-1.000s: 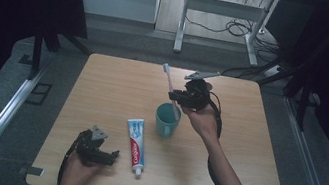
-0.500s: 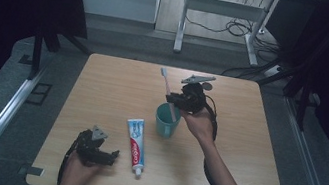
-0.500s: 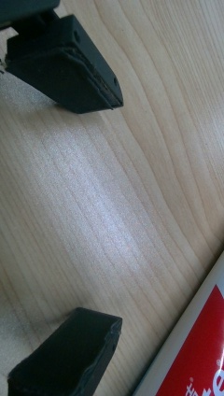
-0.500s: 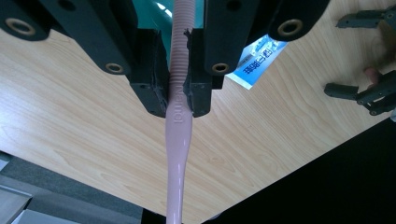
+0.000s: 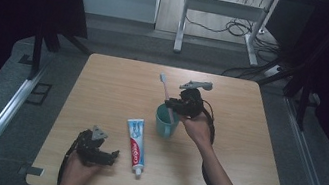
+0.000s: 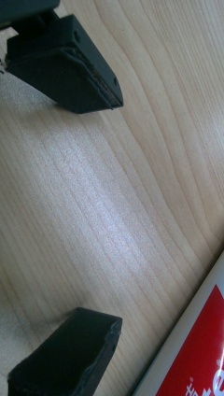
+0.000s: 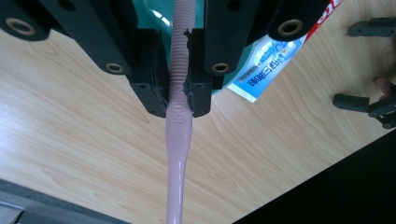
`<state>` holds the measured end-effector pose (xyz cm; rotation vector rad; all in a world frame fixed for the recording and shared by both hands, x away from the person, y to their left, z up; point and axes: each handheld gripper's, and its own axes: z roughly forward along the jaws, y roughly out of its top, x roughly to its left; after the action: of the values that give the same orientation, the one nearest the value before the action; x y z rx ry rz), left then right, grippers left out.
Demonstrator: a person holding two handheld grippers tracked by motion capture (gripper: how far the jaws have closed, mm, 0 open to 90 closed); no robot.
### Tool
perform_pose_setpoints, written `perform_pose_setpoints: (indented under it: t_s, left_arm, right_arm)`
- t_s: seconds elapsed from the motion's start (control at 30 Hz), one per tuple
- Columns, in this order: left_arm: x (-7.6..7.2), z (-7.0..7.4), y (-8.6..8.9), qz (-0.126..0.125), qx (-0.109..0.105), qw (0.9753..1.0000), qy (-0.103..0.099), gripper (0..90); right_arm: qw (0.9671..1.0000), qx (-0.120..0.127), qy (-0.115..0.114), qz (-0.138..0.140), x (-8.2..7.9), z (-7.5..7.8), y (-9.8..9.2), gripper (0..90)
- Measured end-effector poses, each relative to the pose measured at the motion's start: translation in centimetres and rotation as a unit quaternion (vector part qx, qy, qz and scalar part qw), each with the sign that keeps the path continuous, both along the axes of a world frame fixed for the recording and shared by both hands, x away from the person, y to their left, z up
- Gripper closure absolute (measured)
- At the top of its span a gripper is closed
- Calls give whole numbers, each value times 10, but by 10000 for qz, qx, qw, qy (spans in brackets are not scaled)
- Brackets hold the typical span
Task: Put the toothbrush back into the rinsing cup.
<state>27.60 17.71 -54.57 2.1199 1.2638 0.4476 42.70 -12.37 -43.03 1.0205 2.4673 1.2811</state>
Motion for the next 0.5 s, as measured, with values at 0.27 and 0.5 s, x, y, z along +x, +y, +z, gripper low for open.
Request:
perform_pose_setpoints:
  t_s: [0.27, 0.5]
  left_arm:
    - [0, 0, 0, 1, -4, 10000, -5, 2]
    - [0, 0, 0, -1, 1, 10000, 2, 2]
  right_arm:
    - [9999, -18, 129, -14, 0, -15, 0, 782]
    - [9997, -37, 230, -8, 1, -24, 2, 781]
